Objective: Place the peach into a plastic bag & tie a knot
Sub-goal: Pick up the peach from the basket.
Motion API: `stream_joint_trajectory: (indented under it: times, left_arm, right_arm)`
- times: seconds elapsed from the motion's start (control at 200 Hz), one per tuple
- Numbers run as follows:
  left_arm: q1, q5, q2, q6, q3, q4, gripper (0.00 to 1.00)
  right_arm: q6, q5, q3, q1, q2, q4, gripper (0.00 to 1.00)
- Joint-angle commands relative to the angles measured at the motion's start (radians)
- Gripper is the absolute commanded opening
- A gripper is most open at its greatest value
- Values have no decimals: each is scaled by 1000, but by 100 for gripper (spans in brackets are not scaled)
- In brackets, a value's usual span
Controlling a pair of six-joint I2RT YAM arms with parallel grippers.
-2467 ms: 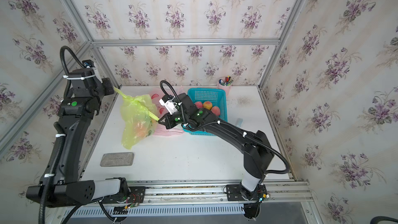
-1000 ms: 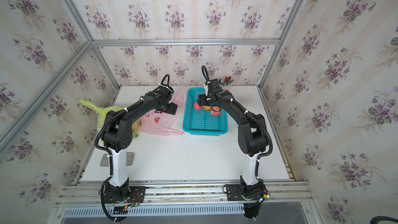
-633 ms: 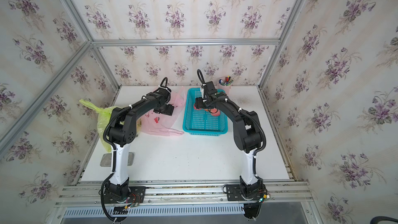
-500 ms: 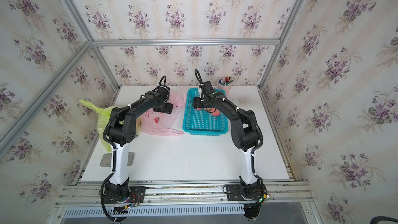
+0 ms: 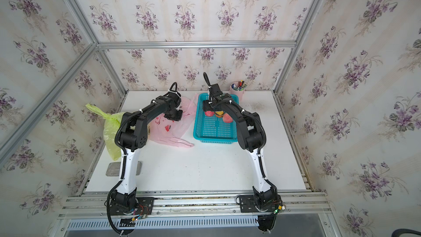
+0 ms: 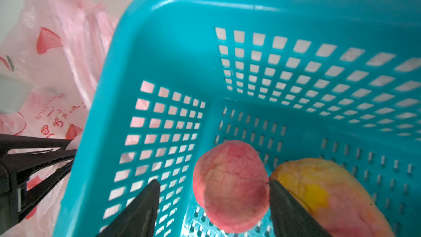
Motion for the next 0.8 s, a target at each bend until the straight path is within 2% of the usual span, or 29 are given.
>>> stream_joint_trajectory:
  times: [0.0,0.225,0.355,0.639,0.799]
  left_arm:
    - [-1,22,-17,-10,-12,-18,23]
    - [-4,70,-97,-41,-54,-6,14]
    - [-8,111,-184,-74,-89,11,11]
    - [-37,190,-351,-144,-153,34,8]
    - [-51,257,-436,-182,-194,50,7]
  right_arm:
    - [-2,34,33,2,31,-33,76]
    - [-2,45,82,3,89,-61,77]
    - [4,31,56,3,90,-48,76]
    - [21,-5,-78,2,-21,52,54]
    - [28,-18,-198,2,-187,108,50]
